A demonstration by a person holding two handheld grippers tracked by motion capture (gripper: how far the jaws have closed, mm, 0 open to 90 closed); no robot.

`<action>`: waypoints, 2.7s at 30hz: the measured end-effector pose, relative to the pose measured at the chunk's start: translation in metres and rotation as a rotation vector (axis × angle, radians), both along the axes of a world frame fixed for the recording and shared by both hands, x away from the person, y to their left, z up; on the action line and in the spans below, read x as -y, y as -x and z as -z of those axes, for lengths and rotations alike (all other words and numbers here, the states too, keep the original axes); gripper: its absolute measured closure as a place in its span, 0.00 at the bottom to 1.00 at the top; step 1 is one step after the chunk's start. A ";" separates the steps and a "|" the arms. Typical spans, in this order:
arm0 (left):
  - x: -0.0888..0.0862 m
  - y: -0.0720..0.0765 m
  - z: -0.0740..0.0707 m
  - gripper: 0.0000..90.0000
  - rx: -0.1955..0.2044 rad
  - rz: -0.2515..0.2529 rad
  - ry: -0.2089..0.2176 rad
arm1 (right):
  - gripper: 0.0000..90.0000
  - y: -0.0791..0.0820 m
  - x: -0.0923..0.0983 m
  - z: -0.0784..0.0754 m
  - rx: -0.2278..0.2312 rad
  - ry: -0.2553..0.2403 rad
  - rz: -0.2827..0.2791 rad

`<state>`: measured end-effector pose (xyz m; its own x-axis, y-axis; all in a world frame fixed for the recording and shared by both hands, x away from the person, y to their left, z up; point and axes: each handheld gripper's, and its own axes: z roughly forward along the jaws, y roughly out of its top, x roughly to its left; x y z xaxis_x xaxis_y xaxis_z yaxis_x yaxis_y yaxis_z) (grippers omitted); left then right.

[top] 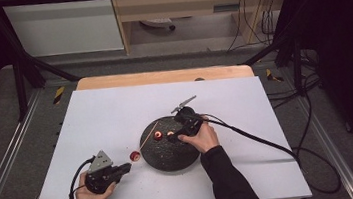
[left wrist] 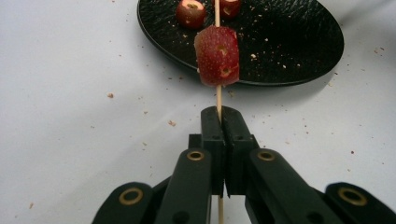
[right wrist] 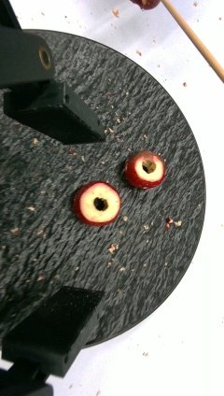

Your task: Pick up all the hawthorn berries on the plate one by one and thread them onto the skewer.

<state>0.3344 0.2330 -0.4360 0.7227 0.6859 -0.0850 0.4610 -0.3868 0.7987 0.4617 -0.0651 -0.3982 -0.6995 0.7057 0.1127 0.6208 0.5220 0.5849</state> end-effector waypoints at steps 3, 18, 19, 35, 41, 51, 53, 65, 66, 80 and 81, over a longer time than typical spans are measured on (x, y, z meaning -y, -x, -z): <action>0.000 0.000 0.000 0.98 0.000 -0.001 0.001 | 0.29 -0.006 -0.004 0.001 -0.015 0.011 -0.005; -0.001 -0.001 0.001 0.98 -0.005 -0.003 0.001 | 0.52 -0.019 -0.024 0.008 -0.095 0.086 -0.041; -0.001 -0.001 0.001 0.98 -0.004 -0.002 0.001 | 0.54 -0.020 -0.024 0.008 -0.102 0.089 -0.039; 0.000 -0.001 0.001 0.98 -0.008 0.001 -0.005 | 0.67 -0.026 -0.024 0.012 -0.181 0.103 -0.031; 0.001 -0.001 0.001 0.98 -0.006 0.004 -0.005 | 0.68 -0.026 -0.024 0.012 -0.192 0.103 -0.019; 0.002 -0.001 0.001 0.98 -0.007 0.005 -0.006 | 0.68 -0.027 -0.023 0.011 -0.203 0.103 -0.002; 0.002 -0.001 0.001 0.98 -0.005 0.004 -0.006 | 0.68 -0.026 -0.023 0.011 -0.206 0.096 0.002; 0.002 0.000 0.000 0.98 0.001 0.003 -0.005 | 0.69 -0.018 -0.017 -0.002 -0.174 0.053 0.004; 0.002 0.000 0.000 0.98 0.002 0.004 -0.003 | 0.69 -0.017 -0.017 -0.003 -0.172 0.050 0.004; 0.006 0.000 -0.001 0.98 0.010 0.003 -0.002 | 0.69 0.006 0.008 -0.010 -0.102 -0.124 0.045; 0.007 0.001 -0.001 0.98 0.012 0.004 -0.001 | 0.69 0.008 0.011 -0.010 -0.097 -0.144 0.050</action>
<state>0.3339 0.2264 -0.4347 0.7267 0.6828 -0.0756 0.4500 -0.3899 0.8034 0.4536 -0.0762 -0.3879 -0.6449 0.7108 0.2807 0.7012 0.4041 0.5874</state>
